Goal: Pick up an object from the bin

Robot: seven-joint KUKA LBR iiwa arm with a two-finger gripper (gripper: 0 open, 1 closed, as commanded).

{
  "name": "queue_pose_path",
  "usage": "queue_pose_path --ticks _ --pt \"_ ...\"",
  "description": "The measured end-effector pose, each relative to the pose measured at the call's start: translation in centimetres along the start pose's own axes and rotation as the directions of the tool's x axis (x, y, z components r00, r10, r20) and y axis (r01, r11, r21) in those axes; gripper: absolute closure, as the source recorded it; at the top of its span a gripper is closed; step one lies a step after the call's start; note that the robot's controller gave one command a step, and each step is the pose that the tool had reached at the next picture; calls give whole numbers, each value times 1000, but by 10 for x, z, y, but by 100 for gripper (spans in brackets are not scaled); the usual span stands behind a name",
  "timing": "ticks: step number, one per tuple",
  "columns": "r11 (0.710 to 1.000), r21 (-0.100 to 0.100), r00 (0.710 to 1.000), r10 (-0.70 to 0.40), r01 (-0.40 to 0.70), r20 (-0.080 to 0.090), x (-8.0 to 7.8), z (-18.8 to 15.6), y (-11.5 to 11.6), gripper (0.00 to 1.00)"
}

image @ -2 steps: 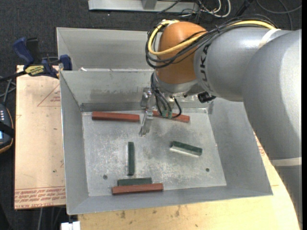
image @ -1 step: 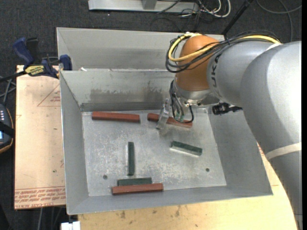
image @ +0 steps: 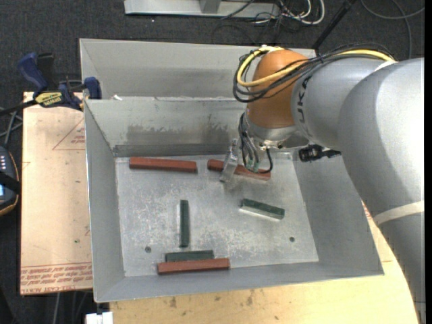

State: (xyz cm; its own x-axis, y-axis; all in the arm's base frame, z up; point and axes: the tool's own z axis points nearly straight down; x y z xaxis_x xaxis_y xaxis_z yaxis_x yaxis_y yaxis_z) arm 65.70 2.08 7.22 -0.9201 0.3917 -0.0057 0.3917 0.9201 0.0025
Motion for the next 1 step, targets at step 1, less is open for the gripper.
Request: queue_pose_path --ticks 1 --pt "1000 -1 1000 -27 27 1 3 -2 -4 100"
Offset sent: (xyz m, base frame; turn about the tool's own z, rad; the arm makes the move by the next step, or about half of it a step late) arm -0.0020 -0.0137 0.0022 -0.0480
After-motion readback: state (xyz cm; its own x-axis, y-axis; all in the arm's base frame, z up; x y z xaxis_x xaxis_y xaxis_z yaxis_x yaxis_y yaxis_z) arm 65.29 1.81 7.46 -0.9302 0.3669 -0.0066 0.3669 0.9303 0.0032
